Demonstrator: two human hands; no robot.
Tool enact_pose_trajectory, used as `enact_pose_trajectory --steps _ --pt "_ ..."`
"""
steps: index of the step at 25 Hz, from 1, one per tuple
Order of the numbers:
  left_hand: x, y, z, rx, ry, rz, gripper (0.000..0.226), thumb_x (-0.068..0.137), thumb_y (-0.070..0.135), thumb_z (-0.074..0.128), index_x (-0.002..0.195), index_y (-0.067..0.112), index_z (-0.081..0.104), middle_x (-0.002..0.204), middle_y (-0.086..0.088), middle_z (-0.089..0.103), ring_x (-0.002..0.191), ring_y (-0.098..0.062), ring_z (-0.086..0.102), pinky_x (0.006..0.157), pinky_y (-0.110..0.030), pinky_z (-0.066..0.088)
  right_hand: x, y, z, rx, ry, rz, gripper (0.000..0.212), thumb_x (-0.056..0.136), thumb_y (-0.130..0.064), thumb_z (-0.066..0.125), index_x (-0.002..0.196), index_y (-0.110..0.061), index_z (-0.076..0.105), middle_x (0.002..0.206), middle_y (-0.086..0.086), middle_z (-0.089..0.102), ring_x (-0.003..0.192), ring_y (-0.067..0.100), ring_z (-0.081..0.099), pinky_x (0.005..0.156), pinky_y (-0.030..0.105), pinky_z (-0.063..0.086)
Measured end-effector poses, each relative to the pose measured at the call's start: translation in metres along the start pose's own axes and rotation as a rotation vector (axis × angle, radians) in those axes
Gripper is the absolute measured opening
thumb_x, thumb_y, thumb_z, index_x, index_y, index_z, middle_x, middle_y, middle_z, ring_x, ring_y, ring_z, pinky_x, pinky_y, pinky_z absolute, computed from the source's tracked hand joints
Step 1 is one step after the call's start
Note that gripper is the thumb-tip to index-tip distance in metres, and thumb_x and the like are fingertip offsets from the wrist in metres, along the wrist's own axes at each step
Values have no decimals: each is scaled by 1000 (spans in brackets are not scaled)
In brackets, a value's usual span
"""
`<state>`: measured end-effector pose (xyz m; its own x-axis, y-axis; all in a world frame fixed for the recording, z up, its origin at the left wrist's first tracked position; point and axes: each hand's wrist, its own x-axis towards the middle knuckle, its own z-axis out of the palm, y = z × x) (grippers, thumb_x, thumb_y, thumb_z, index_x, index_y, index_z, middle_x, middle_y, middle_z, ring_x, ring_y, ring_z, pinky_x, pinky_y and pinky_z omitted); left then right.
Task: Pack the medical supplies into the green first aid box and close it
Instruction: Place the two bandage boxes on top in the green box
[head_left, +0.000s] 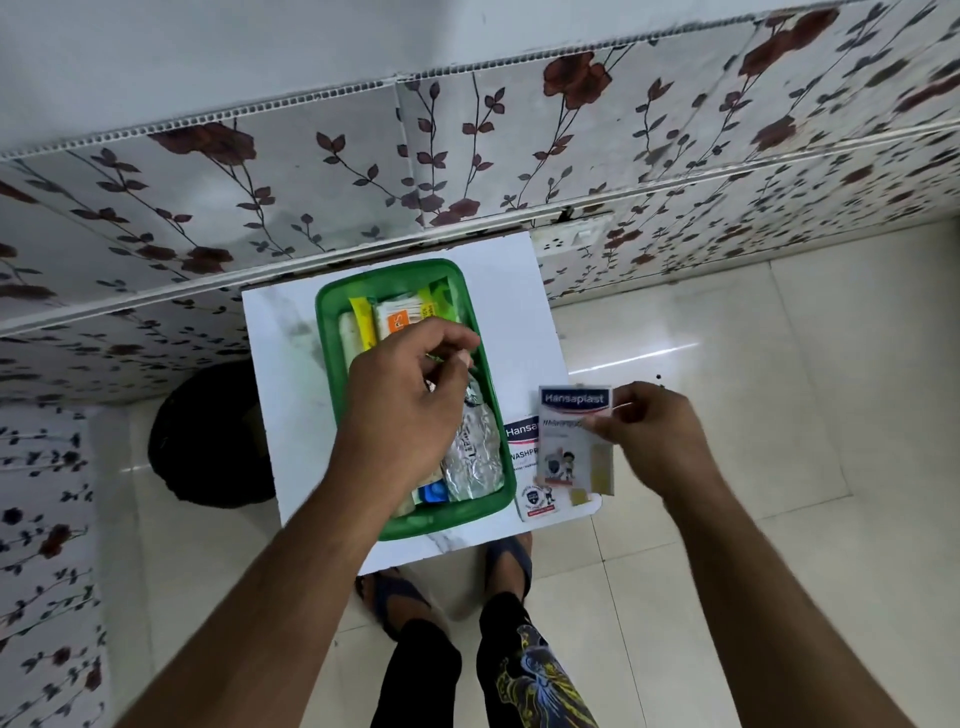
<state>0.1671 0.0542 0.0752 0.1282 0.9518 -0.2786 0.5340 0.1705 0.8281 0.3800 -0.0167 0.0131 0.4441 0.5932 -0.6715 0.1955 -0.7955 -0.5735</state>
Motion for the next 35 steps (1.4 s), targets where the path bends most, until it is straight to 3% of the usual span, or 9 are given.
enact_pose_trajectory --steps 4,6,8,10,14,19,24,29,35 --pt "0 16 -4 -31 -226 -37 35 89 34 64 122 41 57 94 20 64 81 9 61 65 -11 48 -36 -58 -25 310 -149 -169 9 78 -9 77 84 -14 71 81 8 70 65 12 55 61 28 41" --pt "1 22 -12 -164 -258 -84 44 87 26 68 121 47 52 100 17 69 87 6 66 74 -21 56 -46 -86 -14 331 -253 -246 9 78 -9 77 85 -13 72 82 18 70 64 12 57 59 26 40" --pt "7 18 -30 -262 -99 -148 47 87 12 68 121 41 53 99 10 74 85 -3 71 71 -32 60 -45 -104 4 297 -338 -254 13 79 -13 77 92 -12 73 83 17 73 66 12 64 57 22 42" --pt "19 3 -48 -252 99 -226 51 88 8 67 126 38 51 98 9 73 79 0 71 59 -25 58 -35 -101 12 264 -252 -228 18 79 -18 78 97 -18 73 79 4 73 68 10 68 56 18 45" --pt "42 -27 -57 -8 189 -220 56 86 6 69 131 31 48 98 5 64 85 -15 67 58 -24 50 -11 -52 17 -53 6 -123 25 79 -23 79 102 -21 68 88 -1 70 82 18 68 60 25 42" --pt "45 -34 -35 385 136 -40 58 82 15 74 132 21 46 110 -4 55 97 -24 58 77 -32 44 1 -7 38 -459 11 -42 53 68 -45 83 106 -25 50 102 1 59 88 21 61 68 33 47" --pt "36 -45 -41 772 106 193 49 82 43 68 126 21 61 123 -6 57 112 -32 48 88 -45 40 -1 5 52 -555 7 -46 73 58 -47 88 101 -23 35 104 4 53 97 31 63 75 41 51" --pt "37 -55 -42 1023 -50 204 69 79 73 46 132 30 56 134 6 58 125 -26 42 92 -46 23 3 13 49 -547 27 -16 64 67 -43 83 112 -22 44 102 1 60 93 27 64 69 36 47" --pt "31 -50 -45 778 154 189 47 87 54 53 125 29 61 121 0 63 116 -28 47 94 -44 29 -9 -5 24 -441 116 -22 15 83 -29 70 96 -27 63 90 -5 74 68 10 60 57 26 42"
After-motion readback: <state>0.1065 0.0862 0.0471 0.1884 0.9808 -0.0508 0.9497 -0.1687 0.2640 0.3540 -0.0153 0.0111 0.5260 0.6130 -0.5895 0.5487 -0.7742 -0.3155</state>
